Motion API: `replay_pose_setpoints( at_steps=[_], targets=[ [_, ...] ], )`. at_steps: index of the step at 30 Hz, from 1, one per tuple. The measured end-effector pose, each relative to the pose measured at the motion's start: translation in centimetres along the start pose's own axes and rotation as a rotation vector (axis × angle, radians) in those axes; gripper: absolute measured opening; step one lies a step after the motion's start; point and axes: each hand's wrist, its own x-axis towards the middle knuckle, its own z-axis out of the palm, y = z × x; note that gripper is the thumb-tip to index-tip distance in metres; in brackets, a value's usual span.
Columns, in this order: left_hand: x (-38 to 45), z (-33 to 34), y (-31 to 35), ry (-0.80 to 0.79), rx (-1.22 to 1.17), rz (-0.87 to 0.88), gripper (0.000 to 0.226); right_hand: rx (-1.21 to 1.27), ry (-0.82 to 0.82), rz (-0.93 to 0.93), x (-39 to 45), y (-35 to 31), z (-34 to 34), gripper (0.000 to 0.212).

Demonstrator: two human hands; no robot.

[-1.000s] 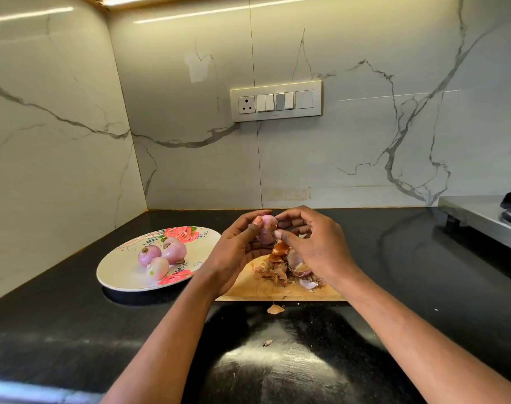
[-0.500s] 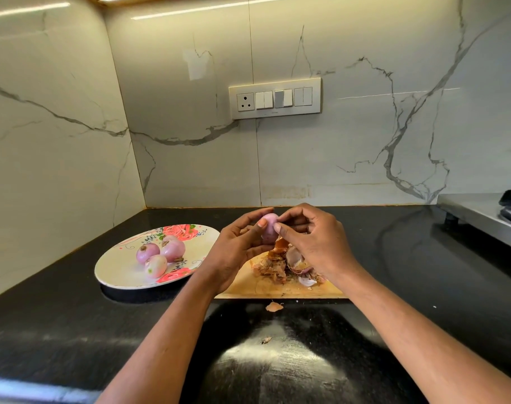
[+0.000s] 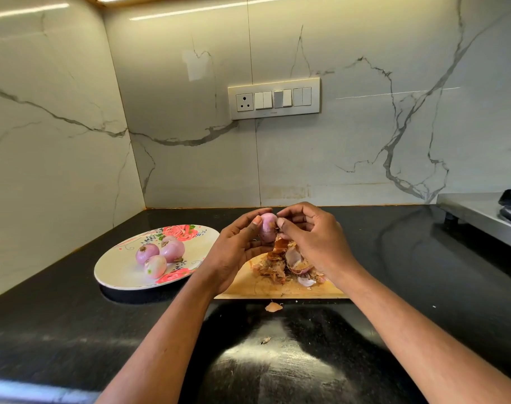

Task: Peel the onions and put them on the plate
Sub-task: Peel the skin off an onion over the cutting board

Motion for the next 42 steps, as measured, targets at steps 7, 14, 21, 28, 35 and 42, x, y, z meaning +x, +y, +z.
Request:
replay_pose_setpoints(
  at_steps=[7, 14, 21, 28, 35, 42],
  targets=[
    [-0.09, 0.08, 0.04, 0.01, 0.071, 0.039, 0.035, -0.055, 0.021, -0.042, -0.12, 0.09, 0.17, 0.016],
    [-0.07, 0.12, -0.01, 0.02, 0.105, 0.059, 0.034, -0.118, 0.073, -0.068, -0.19, 0.21, 0.18, 0.016],
    [-0.18, 0.15, 0.13, 0.058, 0.132, 0.08, 0.037, -0.101, 0.012, -0.031, -0.24, 0.09, 0.31, 0.022],
    [-0.31, 0.1, 0.18, 0.043, 0.122, 0.1, 0.044, -0.102, 0.055, -0.061, -0.24, 0.3, 0.46, 0.023],
    [-0.35, 0.22, 0.26, 0.024, 0.121, 0.077, 0.049, -0.162, 0.064, -0.109, -0.41, 0.37, 0.41, 0.02],
    [-0.25, 0.23, 0.1, 0.009, 0.095, 0.061, 0.048, -0.21, 0.066, -0.093, -0.26, 0.29, 0.29, 0.018]
  ],
)
